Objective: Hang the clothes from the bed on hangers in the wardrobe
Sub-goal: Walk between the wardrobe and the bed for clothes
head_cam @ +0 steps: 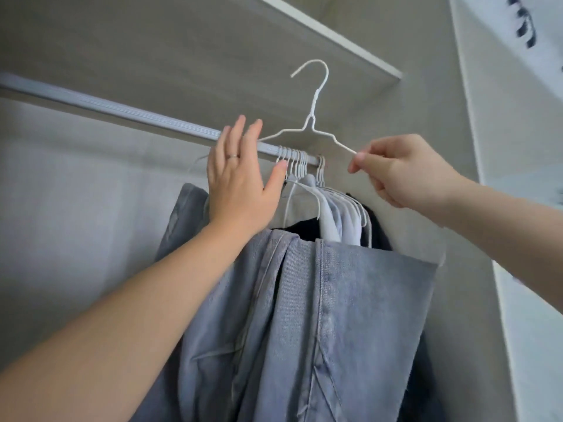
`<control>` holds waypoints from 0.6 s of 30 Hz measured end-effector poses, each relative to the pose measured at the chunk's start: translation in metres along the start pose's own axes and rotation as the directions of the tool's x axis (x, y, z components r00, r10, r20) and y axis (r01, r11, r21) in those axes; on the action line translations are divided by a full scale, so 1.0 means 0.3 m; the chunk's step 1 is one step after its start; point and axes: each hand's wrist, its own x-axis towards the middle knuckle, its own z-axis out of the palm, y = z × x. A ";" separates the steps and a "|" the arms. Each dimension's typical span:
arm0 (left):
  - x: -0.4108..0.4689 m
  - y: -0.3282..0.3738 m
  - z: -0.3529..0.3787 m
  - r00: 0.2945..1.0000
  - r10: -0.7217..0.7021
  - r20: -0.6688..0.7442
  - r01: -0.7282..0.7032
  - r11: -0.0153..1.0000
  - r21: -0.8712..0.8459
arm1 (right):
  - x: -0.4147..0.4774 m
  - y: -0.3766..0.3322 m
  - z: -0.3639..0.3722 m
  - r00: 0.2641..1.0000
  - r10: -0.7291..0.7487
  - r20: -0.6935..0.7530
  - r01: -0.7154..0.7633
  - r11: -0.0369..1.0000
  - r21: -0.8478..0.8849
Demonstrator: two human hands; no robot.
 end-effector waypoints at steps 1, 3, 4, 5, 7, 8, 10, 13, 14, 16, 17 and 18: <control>0.011 0.049 0.004 1.000 -0.006 0.012 0.006 1.000 -0.011 | -0.035 0.005 -0.055 1.000 -0.006 -0.024 0.005 0.997 -0.075; 0.026 0.152 0.024 0.998 0.006 0.063 -0.004 0.999 -0.032 | -0.104 0.012 -0.172 0.998 -0.012 -0.055 0.001 0.980 -0.201; 0.026 0.206 0.034 0.997 0.024 0.078 -0.021 0.999 -0.038 | -0.141 0.014 -0.234 0.998 -0.010 -0.061 -0.005 0.970 -0.241; 0.021 0.264 0.043 0.995 0.055 0.078 -0.051 0.998 -0.048 | -0.181 0.017 -0.300 0.998 -0.002 -0.066 -0.016 0.960 -0.278; 0.001 0.393 0.057 0.991 0.119 0.055 -0.115 0.990 -0.081 | -0.272 0.011 -0.439 0.997 0.023 -0.074 -0.049 0.929 -0.367; -0.011 0.466 0.064 0.988 0.149 0.036 -0.145 0.984 -0.101 | -0.322 0.003 -0.510 0.996 0.040 -0.078 -0.069 0.907 -0.415; -0.039 0.626 0.073 0.979 0.203 -0.002 -0.201 0.967 -0.158 | -0.424 -0.023 -0.655 0.992 0.073 -0.104 -0.117 0.853 -0.509; -0.075 0.890 0.088 0.969 0.246 -0.020 -0.241 0.926 -0.291 | -0.565 -0.072 -0.877 0.976 0.122 -0.181 -0.209 0.761 -0.614; -0.089 0.980 0.095 0.966 0.257 -0.010 -0.246 0.910 -0.333 | -0.613 -0.089 -0.952 0.968 0.136 -0.210 -0.241 0.727 -0.643; -0.119 1.161 0.112 0.963 0.268 -0.011 -0.248 0.876 -0.413 | -0.710 -0.126 -1.104 0.951 0.159 -0.265 -0.303 0.650 -0.697; -0.137 1.255 0.120 0.962 0.272 -0.014 -0.248 0.855 -0.456 | -0.761 -0.147 -1.179 0.943 0.169 -0.288 -0.329 0.604 -0.725; -0.157 1.351 0.126 0.960 0.279 -0.016 -0.249 0.828 -0.502 | -0.815 -0.170 -1.250 0.934 0.182 -0.308 -0.356 0.557 -0.750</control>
